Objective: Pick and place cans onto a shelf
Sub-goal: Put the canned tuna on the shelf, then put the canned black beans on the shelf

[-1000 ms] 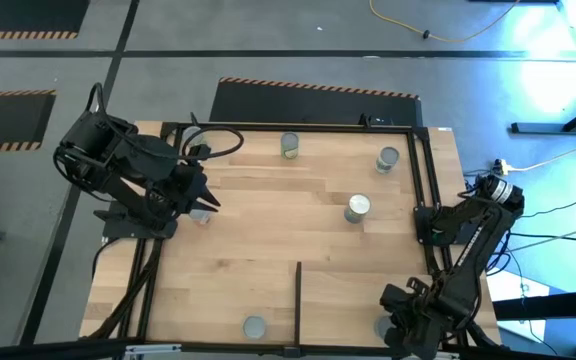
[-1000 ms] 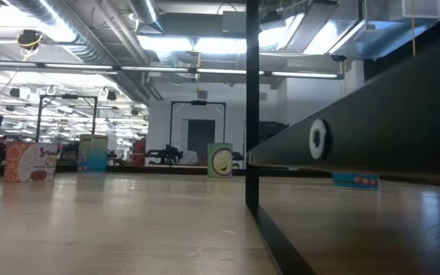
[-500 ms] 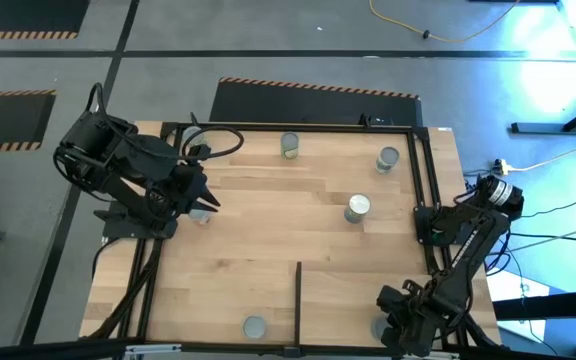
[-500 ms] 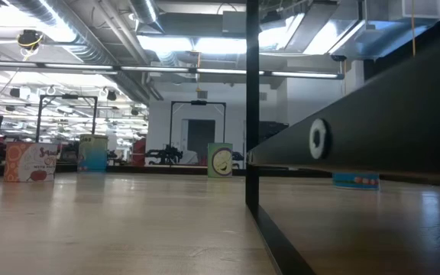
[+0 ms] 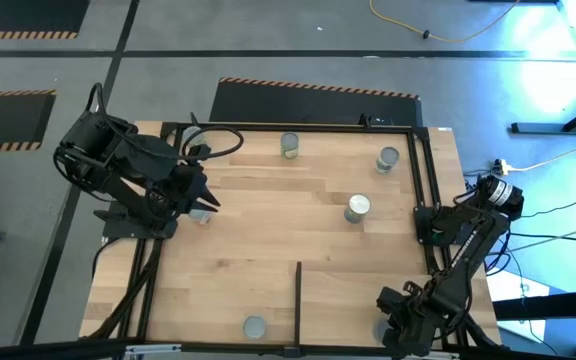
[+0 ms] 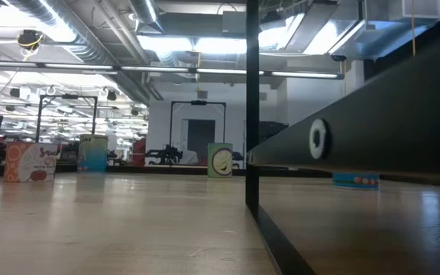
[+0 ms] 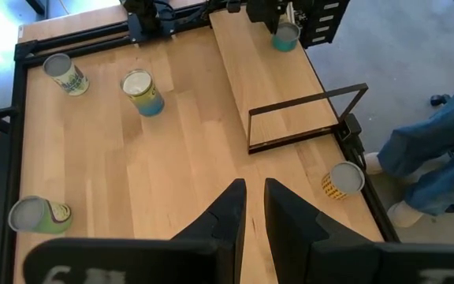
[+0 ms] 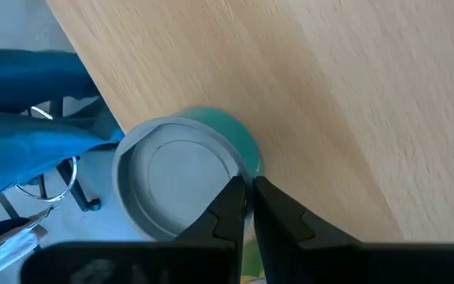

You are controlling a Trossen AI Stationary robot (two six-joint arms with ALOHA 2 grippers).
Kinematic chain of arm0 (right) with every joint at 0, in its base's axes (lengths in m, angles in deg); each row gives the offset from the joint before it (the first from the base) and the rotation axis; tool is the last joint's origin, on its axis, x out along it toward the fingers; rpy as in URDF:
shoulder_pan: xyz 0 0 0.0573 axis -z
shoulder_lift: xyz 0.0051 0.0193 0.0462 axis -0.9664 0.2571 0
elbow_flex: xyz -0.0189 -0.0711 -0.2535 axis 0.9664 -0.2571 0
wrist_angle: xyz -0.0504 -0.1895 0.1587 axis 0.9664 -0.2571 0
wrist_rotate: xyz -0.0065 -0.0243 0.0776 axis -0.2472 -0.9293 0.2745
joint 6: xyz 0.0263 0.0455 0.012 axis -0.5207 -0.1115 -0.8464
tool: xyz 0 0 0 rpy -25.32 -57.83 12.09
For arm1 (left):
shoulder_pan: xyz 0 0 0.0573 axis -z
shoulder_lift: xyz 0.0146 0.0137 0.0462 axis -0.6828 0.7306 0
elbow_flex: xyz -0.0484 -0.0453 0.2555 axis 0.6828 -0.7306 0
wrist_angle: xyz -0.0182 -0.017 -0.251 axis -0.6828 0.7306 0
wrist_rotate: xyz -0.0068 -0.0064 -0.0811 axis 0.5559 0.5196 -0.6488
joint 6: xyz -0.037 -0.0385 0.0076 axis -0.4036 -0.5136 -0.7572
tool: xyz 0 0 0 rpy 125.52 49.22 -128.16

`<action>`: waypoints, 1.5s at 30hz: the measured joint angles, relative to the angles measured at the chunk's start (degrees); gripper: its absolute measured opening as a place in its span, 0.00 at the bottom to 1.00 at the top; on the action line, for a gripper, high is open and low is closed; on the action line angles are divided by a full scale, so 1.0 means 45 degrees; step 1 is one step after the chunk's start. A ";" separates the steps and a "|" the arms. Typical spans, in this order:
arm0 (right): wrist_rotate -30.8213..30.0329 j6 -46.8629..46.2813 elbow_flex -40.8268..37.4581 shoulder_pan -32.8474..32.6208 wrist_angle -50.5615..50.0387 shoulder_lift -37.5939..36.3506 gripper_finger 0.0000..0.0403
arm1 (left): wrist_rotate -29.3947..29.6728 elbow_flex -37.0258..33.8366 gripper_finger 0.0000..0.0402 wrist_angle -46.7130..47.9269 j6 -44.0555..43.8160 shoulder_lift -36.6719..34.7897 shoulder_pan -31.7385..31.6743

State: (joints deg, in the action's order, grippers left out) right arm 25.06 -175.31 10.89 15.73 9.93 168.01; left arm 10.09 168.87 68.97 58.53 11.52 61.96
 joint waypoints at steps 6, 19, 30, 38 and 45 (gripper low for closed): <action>0.0201 -0.0008 0.0000 0.0003 0.0023 0.0000 0.08 | 0.0002 0.0000 0.10 0.0001 0.0000 0.0000 0.0000; 0.0217 0.0243 0.0000 0.0155 0.0049 0.0000 0.04 | 0.0006 0.0000 0.10 0.0002 0.0000 0.0000 0.0000; -0.0024 0.0262 0.0000 0.0201 0.0030 -0.0005 0.14 | 0.0004 0.0000 0.10 0.0002 0.0000 0.0000 0.0000; 0.0073 0.0391 0.0338 0.0248 -0.0214 -0.0015 0.16 | 0.0007 0.0000 0.10 0.0002 0.0001 0.0000 0.0000; -0.0042 0.1035 0.1826 0.0298 -0.2012 -0.0029 0.16 | 0.0163 0.0000 0.10 0.0002 0.0000 0.0000 0.0000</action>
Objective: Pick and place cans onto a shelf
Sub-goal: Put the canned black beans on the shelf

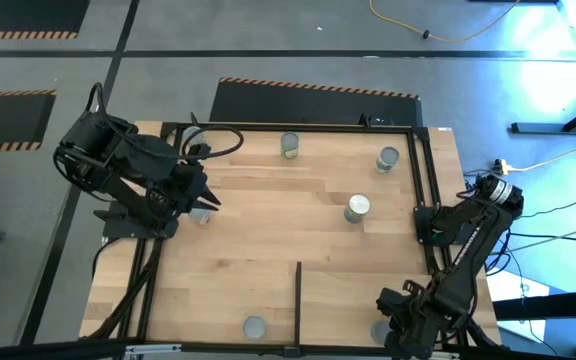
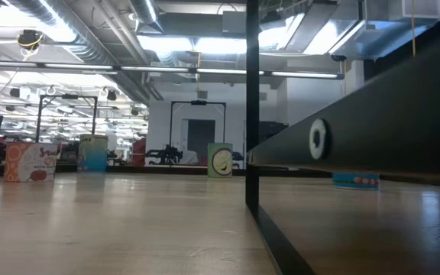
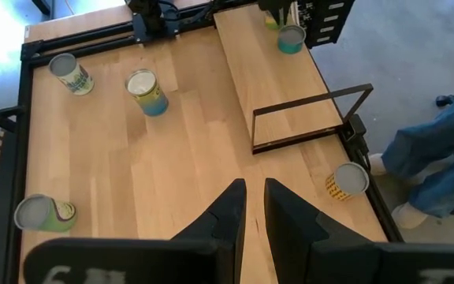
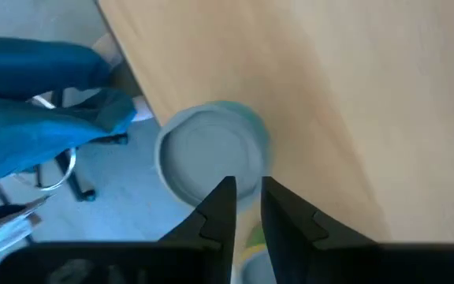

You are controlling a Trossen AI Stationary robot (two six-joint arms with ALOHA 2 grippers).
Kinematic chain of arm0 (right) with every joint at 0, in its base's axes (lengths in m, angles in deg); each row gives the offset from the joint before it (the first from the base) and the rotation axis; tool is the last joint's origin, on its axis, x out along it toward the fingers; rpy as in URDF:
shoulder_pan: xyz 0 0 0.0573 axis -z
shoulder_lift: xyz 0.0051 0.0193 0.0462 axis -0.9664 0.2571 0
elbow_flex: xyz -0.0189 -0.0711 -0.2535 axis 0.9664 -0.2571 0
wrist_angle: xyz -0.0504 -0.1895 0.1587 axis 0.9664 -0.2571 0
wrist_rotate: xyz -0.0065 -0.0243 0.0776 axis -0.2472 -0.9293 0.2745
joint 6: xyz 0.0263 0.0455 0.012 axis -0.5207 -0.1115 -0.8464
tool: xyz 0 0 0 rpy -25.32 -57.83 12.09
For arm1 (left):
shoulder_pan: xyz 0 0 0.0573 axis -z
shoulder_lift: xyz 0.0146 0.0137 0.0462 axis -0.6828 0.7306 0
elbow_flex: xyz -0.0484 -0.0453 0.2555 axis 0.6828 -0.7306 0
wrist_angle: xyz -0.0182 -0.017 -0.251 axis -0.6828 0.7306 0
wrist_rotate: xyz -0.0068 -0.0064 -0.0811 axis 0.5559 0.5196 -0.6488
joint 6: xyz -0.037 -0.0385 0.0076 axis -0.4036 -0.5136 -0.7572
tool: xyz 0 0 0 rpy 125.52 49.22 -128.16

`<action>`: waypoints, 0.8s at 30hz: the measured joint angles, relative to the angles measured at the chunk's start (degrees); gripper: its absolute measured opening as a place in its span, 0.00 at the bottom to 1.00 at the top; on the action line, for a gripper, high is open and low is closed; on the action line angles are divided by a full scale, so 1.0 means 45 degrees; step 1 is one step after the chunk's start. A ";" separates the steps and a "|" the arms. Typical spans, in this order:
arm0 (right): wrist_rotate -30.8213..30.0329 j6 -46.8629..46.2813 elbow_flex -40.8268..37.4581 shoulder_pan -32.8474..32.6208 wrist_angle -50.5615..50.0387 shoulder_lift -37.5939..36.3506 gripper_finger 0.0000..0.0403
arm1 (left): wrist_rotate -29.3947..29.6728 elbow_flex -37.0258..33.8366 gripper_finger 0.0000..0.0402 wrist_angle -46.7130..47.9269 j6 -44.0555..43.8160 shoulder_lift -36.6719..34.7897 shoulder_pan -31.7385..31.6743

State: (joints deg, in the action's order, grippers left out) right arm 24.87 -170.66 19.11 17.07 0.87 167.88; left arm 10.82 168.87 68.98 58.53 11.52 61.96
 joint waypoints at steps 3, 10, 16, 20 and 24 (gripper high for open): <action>-0.0366 -0.0015 0.0599 0.0013 -0.1105 0.0000 0.16 | 0.0000 0.0000 0.10 0.0000 0.0000 0.0000 0.0000; -0.0811 0.0299 0.2073 0.0277 -0.3745 0.0000 0.16 | -0.0005 0.0000 0.10 0.0000 -0.0879 0.0005 0.0000; -0.3373 0.1855 0.4048 0.0598 -0.5722 0.0000 0.16 | -0.0274 -0.0687 0.10 0.0001 -0.2412 0.0013 0.0102; -0.5226 0.2434 0.5459 0.0678 -0.7011 0.0000 0.16 | -0.1100 -0.1653 0.10 -0.0001 -0.3659 0.0000 0.0598; -0.6629 0.2876 0.6633 0.0669 -0.8278 -0.0005 0.16 | -0.1276 -0.3035 0.10 -0.0015 -0.4785 0.0005 0.1204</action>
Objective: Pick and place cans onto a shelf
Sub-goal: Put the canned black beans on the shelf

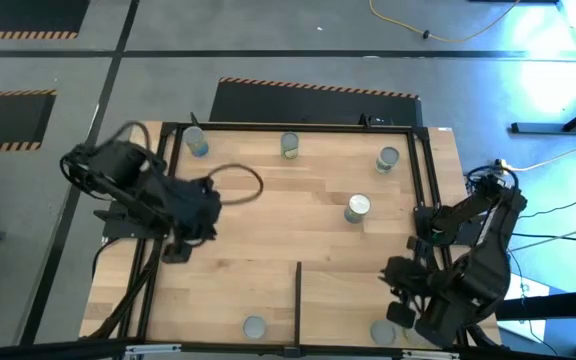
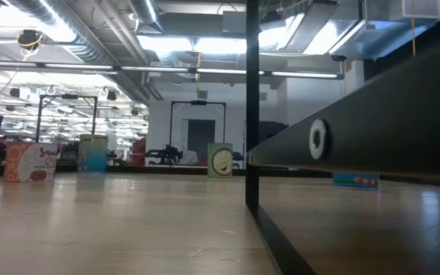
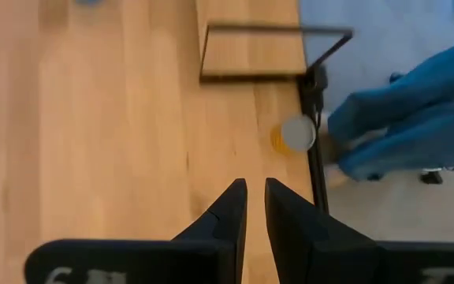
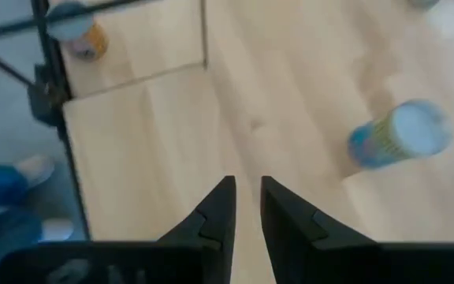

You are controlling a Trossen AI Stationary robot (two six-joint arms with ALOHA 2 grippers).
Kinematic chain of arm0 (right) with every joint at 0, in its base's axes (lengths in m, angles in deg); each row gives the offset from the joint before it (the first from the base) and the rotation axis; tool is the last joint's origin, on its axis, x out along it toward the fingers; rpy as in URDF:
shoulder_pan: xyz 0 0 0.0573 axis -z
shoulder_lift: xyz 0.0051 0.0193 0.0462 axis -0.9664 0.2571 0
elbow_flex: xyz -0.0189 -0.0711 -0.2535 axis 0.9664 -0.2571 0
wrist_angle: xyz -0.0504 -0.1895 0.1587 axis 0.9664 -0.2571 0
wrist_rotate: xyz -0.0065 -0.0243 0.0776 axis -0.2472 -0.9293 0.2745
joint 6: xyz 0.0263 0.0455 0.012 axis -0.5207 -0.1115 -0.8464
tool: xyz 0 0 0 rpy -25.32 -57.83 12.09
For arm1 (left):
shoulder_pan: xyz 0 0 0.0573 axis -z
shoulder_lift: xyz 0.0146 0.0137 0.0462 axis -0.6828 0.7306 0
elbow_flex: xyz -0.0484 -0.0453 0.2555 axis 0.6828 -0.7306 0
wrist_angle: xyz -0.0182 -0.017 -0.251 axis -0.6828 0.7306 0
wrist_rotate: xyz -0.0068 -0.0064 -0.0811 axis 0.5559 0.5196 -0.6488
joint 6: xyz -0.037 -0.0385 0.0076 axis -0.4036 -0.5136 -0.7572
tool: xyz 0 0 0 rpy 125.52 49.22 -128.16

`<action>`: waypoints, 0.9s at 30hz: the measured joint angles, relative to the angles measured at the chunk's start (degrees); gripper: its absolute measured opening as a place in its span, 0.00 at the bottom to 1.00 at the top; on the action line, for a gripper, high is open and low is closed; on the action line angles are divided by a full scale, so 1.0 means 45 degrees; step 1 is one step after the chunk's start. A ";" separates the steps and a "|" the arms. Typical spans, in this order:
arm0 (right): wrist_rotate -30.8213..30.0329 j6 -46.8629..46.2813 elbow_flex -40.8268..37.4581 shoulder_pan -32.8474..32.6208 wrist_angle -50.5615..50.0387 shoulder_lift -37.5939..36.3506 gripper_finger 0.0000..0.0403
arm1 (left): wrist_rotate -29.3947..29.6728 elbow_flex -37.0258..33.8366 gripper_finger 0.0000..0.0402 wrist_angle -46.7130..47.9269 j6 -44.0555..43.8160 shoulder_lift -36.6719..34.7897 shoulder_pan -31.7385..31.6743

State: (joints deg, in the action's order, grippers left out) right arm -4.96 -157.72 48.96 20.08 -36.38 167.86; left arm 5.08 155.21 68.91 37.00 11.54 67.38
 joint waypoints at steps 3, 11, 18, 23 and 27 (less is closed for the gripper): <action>-0.0571 0.0618 0.0654 0.0029 -0.0077 -0.0079 0.16 | 0.0003 -0.1170 0.10 0.0011 -0.1211 0.0000 0.0301; -0.1403 0.2077 0.2158 0.0027 -0.0103 -0.0097 0.16 | 0.0100 -0.4202 0.10 -0.1756 -0.0217 0.0000 0.1370; -0.1389 0.2045 0.2401 0.0029 -0.0083 -0.0102 0.16 | 0.0338 -0.6054 0.09 -0.3124 0.0153 0.0000 0.2051; -0.1364 0.2045 0.2401 0.0025 0.0143 -0.0097 0.16 | 0.0251 -0.6648 0.02 -0.3337 0.0071 -0.0005 0.2148; -0.1358 0.2064 0.2401 0.0024 0.0211 -0.0097 0.16 | 0.0043 -0.6713 0.03 -0.3373 -0.0129 -0.0005 0.1931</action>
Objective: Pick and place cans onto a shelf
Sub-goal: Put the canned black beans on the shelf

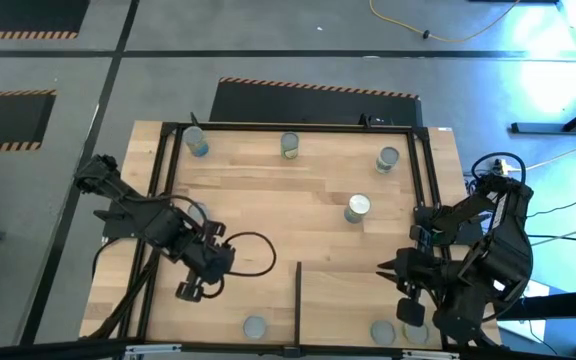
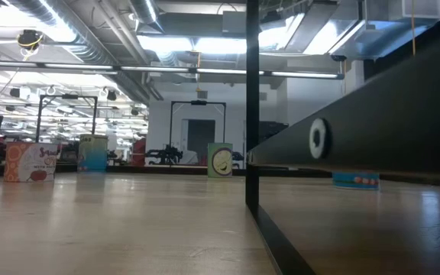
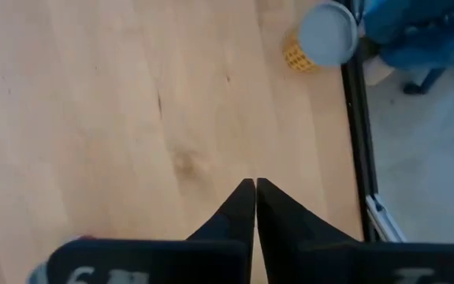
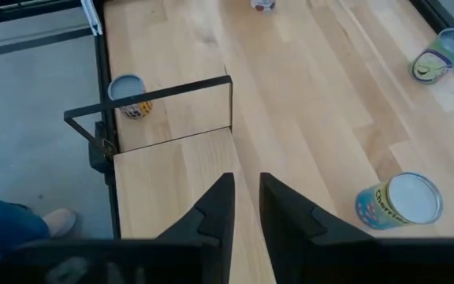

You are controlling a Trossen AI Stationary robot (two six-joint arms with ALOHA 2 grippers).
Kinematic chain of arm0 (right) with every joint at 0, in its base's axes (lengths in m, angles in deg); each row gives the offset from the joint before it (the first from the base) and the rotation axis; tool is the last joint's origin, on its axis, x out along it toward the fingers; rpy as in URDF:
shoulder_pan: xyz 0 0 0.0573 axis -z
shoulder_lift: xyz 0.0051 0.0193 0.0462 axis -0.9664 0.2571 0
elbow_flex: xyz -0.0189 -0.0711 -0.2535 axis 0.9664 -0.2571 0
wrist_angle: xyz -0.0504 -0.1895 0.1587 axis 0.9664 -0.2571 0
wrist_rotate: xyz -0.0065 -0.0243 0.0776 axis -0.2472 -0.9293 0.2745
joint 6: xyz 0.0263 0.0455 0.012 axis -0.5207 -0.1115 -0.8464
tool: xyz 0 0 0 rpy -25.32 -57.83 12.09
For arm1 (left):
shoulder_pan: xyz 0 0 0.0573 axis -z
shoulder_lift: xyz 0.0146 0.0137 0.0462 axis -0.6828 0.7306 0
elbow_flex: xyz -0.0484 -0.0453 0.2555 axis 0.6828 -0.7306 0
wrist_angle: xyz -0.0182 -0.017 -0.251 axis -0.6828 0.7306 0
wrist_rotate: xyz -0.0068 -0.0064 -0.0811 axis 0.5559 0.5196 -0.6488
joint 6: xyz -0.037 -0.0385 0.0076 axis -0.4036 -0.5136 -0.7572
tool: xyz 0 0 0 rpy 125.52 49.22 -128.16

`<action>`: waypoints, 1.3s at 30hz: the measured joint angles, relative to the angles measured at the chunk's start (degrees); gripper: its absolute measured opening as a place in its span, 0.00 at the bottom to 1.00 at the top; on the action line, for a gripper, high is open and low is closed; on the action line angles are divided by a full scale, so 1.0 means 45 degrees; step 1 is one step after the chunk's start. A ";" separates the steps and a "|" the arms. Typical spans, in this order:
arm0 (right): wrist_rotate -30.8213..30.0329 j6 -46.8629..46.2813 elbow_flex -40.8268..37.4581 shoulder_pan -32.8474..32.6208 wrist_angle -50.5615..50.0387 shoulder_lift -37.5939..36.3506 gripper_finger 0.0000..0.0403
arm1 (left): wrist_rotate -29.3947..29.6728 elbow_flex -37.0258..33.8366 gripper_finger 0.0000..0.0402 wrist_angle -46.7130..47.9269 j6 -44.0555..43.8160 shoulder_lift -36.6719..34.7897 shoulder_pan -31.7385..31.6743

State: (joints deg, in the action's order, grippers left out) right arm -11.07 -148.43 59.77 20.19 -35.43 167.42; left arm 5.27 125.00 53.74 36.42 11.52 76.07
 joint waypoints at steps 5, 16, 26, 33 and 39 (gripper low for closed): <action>0.0000 0.0024 0.0000 0.0000 0.0000 0.0004 0.16 | 0.0428 0.0000 0.07 -0.0051 -0.1357 0.0000 -0.0354; 0.0000 0.0078 0.0000 0.0000 -0.0298 0.0010 0.16 | -0.0071 -0.0010 0.15 -0.1124 -0.0999 0.0644 -0.0385; -0.0005 0.0216 0.0000 0.0000 -0.0301 0.0015 0.16 | 0.0815 -0.0010 0.14 -0.2717 0.2320 0.3511 0.0464; 0.0000 0.0364 0.0000 0.0000 -0.0291 0.0015 0.16 | 0.0046 -0.0015 0.14 -0.4763 0.2393 0.4543 0.0156; 0.0552 0.0371 0.0000 -0.0005 -0.0291 0.0015 0.16 | -0.1410 -0.0019 0.14 -0.5960 0.2545 0.4818 -0.0002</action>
State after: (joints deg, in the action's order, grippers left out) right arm -8.59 -146.76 59.77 20.17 -36.74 167.49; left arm -1.07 124.91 26.92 47.87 33.20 76.06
